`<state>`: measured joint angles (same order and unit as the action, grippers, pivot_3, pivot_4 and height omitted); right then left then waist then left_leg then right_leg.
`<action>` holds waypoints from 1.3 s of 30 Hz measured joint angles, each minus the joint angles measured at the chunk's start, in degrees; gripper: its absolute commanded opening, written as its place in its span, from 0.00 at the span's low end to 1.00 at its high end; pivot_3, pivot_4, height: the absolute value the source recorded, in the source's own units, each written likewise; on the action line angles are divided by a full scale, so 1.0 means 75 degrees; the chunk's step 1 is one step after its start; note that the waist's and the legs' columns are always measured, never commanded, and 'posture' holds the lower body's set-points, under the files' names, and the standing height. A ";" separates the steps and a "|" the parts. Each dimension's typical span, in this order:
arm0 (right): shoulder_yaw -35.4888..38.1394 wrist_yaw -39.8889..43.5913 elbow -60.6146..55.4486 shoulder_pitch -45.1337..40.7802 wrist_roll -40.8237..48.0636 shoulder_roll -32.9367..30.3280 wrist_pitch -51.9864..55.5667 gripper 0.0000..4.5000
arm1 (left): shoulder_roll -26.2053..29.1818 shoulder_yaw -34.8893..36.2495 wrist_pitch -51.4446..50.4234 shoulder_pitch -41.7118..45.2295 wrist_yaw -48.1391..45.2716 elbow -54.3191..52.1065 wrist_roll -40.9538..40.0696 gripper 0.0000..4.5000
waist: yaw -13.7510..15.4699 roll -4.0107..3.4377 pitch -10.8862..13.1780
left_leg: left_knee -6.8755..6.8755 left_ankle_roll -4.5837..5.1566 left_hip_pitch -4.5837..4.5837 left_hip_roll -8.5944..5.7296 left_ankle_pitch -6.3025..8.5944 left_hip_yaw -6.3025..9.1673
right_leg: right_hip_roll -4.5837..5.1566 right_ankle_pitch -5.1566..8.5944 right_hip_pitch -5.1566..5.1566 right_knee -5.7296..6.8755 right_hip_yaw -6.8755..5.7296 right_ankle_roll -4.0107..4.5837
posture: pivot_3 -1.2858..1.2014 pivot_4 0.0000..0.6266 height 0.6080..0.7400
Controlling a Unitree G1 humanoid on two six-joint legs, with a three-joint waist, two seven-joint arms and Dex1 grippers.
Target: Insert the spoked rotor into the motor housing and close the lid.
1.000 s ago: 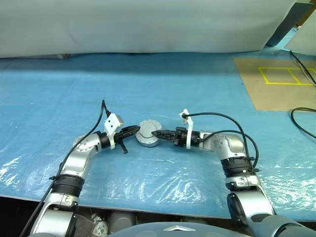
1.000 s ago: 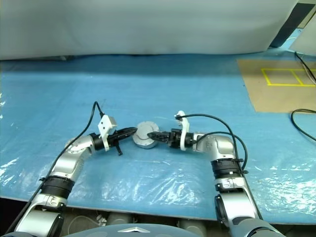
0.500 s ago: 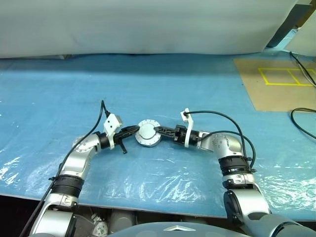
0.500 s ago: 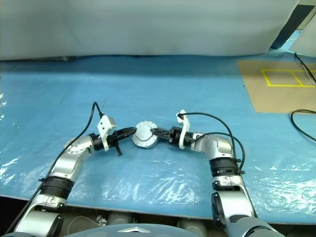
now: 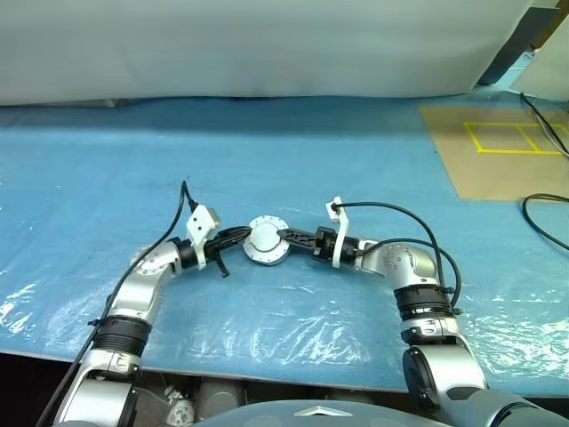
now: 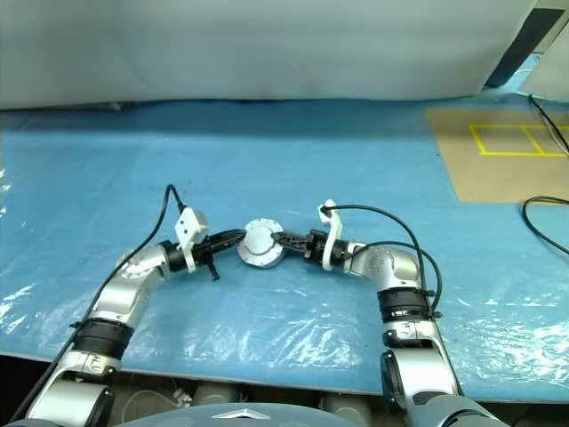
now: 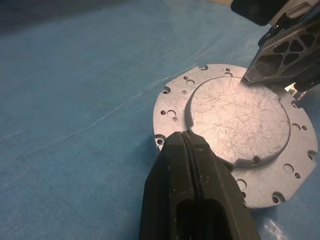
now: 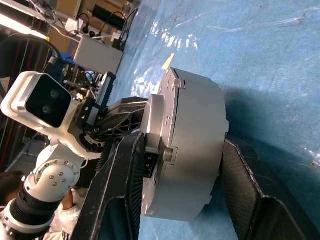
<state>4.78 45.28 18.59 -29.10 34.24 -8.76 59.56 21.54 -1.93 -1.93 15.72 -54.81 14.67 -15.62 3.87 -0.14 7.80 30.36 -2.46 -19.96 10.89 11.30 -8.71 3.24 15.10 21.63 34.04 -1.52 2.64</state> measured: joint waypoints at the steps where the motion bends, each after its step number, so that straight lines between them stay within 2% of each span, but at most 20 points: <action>1: 0.0018 -0.0018 0.0013 -0.0004 0.0018 0.0009 0.0024 0.41 | -0.0004 0.0058 -0.0136 -0.0051 0.0013 -0.0097 -0.0119 0.00 | -0.0004 0.0001 0.0001 | 0.0001 0.0000 -0.0003 0.0001 0.0000 0.0000 | -0.0001 -0.0005 0.0014 0.0004 0.0000 -0.0005 | 0.52 0.24 1.00; 5: 0.0085 -0.0104 0.0054 -0.0126 0.0116 0.0121 0.0054 0.41 | 0.0084 0.0488 -0.1453 -0.0415 0.0047 -0.1568 -0.1305 0.00 | -0.0003 0.0026 0.0037 | 0.0041 -0.0004 -0.0075 0.0011 -0.0002 -0.0005 | -0.0017 -0.0001 0.0110 0.0100 -0.0006 0.0013 | 0.52 0.24 1.00; 10: 0.0084 -0.0242 0.0302 -0.0192 0.0107 0.0282 -0.0175 0.41 | 0.0358 0.1359 -0.2586 -0.0436 0.0468 -0.3205 -0.2719 0.00 | -0.0073 0.0013 0.0045 | 0.0045 -0.0018 -0.0075 0.0015 0.0003 -0.0011 | -0.0026 0.0000 0.0094 0.0103 -0.0003 0.0026 | 0.52 0.24 1.00; 13: 0.0116 -0.0241 0.0409 -0.0193 0.0167 0.0325 -0.0227 0.39 | 0.0584 0.1630 -0.2834 -0.0693 0.0640 -0.3238 -0.2843 0.00 | -0.0133 0.0007 0.0048 | 0.0046 -0.0017 -0.0057 0.0013 0.0002 -0.0010 | -0.0024 0.0000 0.0093 0.0095 -0.0001 0.0024 | 0.52 0.24 1.00; 18: 0.0247 -0.0247 0.0632 -0.0275 0.0272 0.0329 -0.0169 0.39 | 0.0482 0.1939 -0.3155 -0.0704 0.1039 -0.3178 -0.3196 0.00 | -0.0133 0.0005 0.0051 | 0.0055 -0.0017 -0.0056 0.0014 0.0002 -0.0010 | -0.0024 0.0000 0.0092 0.0097 -0.0002 0.0024 | 0.52 0.24 1.00; 25: 0.0720 -0.0619 0.0811 -0.0472 0.0599 0.0515 0.0443 0.39 | 0.0262 0.2697 -0.4822 -0.1099 0.1512 -0.3231 -0.5345 0.00 | -0.0169 0.0005 0.0052 | 0.0060 -0.0018 -0.0074 0.0003 0.0002 -0.0010 | -0.0027 -0.0001 0.0103 0.0099 -0.0004 0.0024 | 0.52 0.24 1.00; 28: 0.0905 -0.0736 0.0766 -0.0487 0.0798 0.0548 0.0722 0.25 | 0.0079 0.2911 -0.5115 -0.1214 0.1911 -0.3232 -0.5830 0.00 | -0.0144 0.0009 0.0055 | 0.0069 -0.0016 -0.0092 0.0005 0.0001 -0.0007 | -0.0031 -0.0001 0.0106 0.0097 -0.0016 0.0024 | 0.52 0.24 1.00; 39: 0.1061 -0.1163 0.0758 -0.0532 0.0852 0.0693 0.0798 0.24 | -0.0106 0.2924 -0.5372 -0.0995 0.2937 -0.3688 -0.6414 0.00 | -0.0150 0.0021 0.0062 | 0.0085 -0.0018 -0.0086 0.0009 0.0002 -0.0004 | -0.0031 -0.0003 0.0098 0.0100 -0.0014 0.0021 | 0.52 0.24 1.00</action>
<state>12.74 36.56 24.27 -33.08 40.63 -3.56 65.55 20.74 20.00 -42.22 8.25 -32.78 -12.99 -63.73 2.74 0.02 8.27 30.99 -2.60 -20.61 10.96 11.31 -8.74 3.01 15.08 22.37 34.79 -1.62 2.80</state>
